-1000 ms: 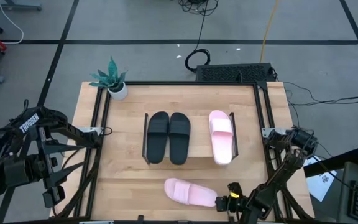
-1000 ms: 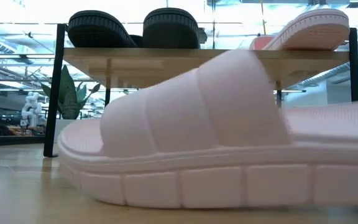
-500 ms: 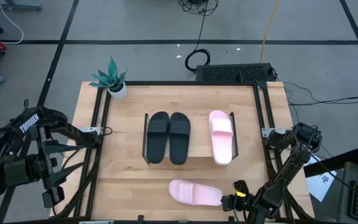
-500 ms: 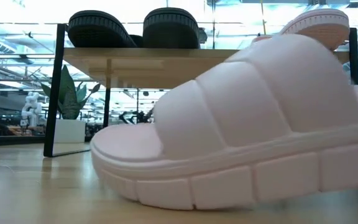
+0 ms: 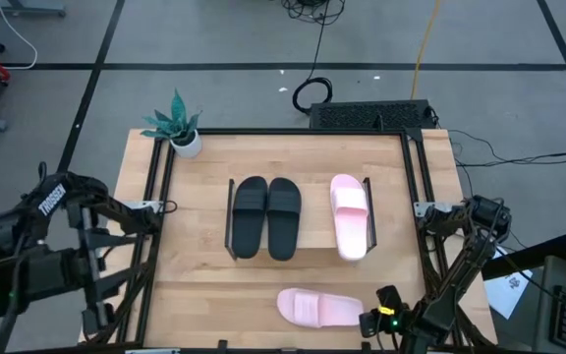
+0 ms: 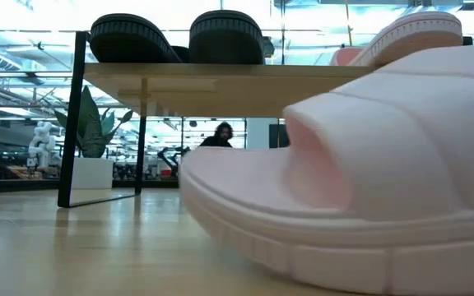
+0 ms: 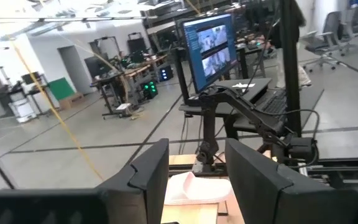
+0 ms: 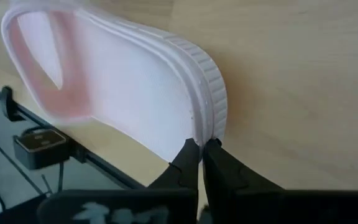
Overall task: Pick and place slides into the shelf
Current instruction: Put the pink slipper on the shelf
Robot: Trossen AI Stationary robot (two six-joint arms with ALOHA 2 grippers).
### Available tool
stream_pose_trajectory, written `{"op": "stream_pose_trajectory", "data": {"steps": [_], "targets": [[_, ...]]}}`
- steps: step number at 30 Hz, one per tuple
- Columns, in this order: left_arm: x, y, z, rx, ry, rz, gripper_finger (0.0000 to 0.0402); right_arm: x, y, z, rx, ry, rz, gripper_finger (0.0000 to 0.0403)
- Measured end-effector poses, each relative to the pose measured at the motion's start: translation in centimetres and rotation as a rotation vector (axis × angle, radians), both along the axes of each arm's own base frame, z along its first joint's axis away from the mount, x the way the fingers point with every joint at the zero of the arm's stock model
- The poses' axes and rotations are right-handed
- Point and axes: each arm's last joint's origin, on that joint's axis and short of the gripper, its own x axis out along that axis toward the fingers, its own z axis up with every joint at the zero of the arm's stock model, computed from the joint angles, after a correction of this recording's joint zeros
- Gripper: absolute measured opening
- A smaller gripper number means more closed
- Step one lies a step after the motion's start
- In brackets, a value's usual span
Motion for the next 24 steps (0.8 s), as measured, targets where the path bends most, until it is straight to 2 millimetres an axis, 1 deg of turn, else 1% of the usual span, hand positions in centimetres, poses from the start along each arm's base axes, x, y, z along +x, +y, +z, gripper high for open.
{"op": "stream_pose_trajectory", "data": {"steps": [6, 10, 13, 19, 24], "targets": [[2.5, -0.1, -0.3, -0.019, 0.0, 0.066, 0.0161, -1.2, 0.5, -0.1, -0.018, 0.008, 0.044, 0.0004], [3.7, 0.0, -0.3, -0.057, 0.008, 0.021, 0.0161, -2.2, 0.6, -0.7, -0.016, 0.037, 0.076, 0.0025], [4.1, 0.1, -0.3, -0.067, 0.02, -0.016, 0.0161, -2.7, 0.6, -1.3, -0.002, 0.029, 0.091, 0.0044], [4.5, 0.3, -0.3, -0.085, 0.017, -0.006, 0.0161, -3.2, 0.3, -3.1, 0.066, -0.007, 0.101, 0.0065], [4.6, 0.4, -0.3, -0.085, 0.017, -0.002, 0.0161, -3.5, 0.1, -3.6, 0.082, -0.026, 0.104, 0.0076]]}}
